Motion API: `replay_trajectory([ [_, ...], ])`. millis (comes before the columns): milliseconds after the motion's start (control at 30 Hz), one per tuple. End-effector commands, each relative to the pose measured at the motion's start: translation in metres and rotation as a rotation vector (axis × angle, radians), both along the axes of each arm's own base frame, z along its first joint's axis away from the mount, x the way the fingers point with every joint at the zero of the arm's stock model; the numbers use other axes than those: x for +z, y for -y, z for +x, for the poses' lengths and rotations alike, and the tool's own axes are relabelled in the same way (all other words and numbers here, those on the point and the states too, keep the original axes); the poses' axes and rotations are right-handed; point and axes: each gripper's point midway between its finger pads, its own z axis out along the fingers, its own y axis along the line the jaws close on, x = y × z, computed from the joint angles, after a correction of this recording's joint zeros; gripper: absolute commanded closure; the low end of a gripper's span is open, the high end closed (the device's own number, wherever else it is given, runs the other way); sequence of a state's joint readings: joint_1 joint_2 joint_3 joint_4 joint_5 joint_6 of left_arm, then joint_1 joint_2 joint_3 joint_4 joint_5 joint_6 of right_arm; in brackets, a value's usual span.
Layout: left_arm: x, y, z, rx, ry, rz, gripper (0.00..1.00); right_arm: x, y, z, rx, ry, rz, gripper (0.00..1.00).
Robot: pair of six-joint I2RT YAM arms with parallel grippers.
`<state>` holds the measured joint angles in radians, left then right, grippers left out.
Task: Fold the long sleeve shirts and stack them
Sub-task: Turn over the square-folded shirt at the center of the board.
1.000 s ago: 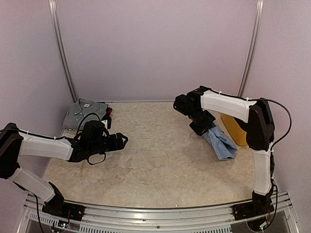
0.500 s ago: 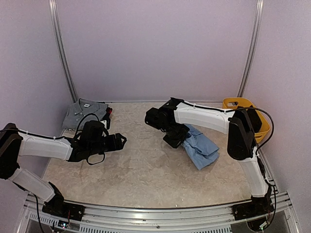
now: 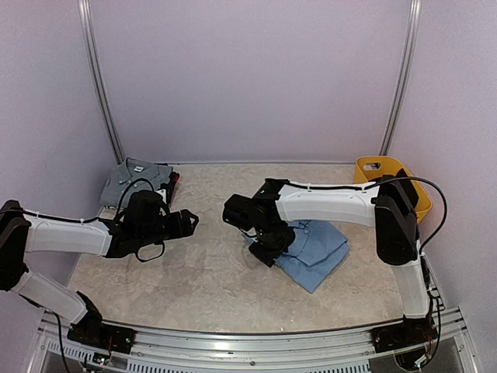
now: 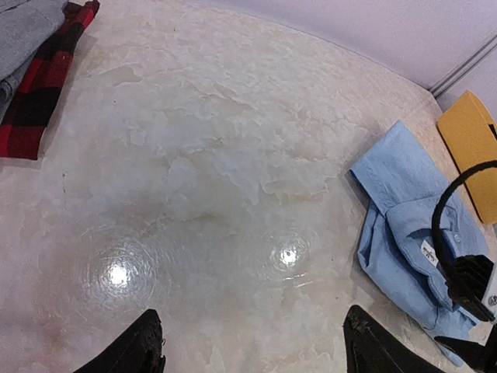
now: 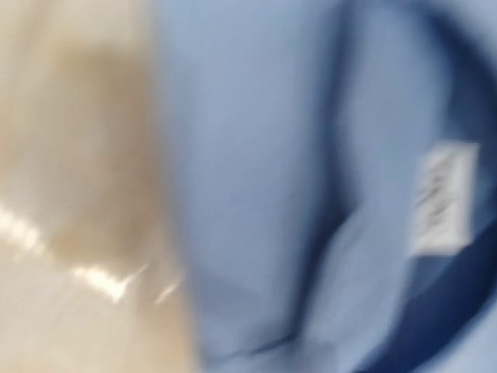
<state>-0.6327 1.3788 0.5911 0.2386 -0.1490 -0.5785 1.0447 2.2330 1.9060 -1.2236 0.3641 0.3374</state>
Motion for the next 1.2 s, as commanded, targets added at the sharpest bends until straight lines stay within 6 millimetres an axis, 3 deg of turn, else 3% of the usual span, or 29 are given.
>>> replay_trajectory([
  [0, 0.004, -0.010, 0.002, 0.022, 0.015, 0.010, 0.25, 0.010, -0.007, -0.031, 0.018, -0.105, 0.178, 0.46],
  [167, 0.003, -0.011, 0.003, 0.020, 0.013, 0.006, 0.25, 0.028, -0.007, -0.039, 0.029, -0.107, 0.285, 0.45],
  [267, 0.004, -0.010, 0.003, 0.016, 0.015, 0.001, 0.25, 0.048, -0.009, -0.023, 0.019, -0.037, 0.361, 0.46],
  [367, 0.003, -0.008, 0.003, 0.011, 0.013, -0.007, 0.25, 0.051, -0.006, -0.003, 0.011, 0.012, 0.383, 0.50],
  [667, 0.003, -0.013, 0.000, 0.023, 0.013, -0.006, 0.24, 0.023, -0.005, 0.025, 0.032, 0.019, 0.305, 0.55],
  [933, -0.003, -0.014, -0.002, 0.025, 0.003, -0.008, 0.24, -0.005, -0.001, 0.026, 0.039, -0.028, 0.247, 0.52],
  [1167, -0.005, -0.014, -0.003, 0.021, -0.002, -0.011, 0.24, -0.011, 0.005, 0.034, 0.018, -0.021, 0.229, 0.54],
])
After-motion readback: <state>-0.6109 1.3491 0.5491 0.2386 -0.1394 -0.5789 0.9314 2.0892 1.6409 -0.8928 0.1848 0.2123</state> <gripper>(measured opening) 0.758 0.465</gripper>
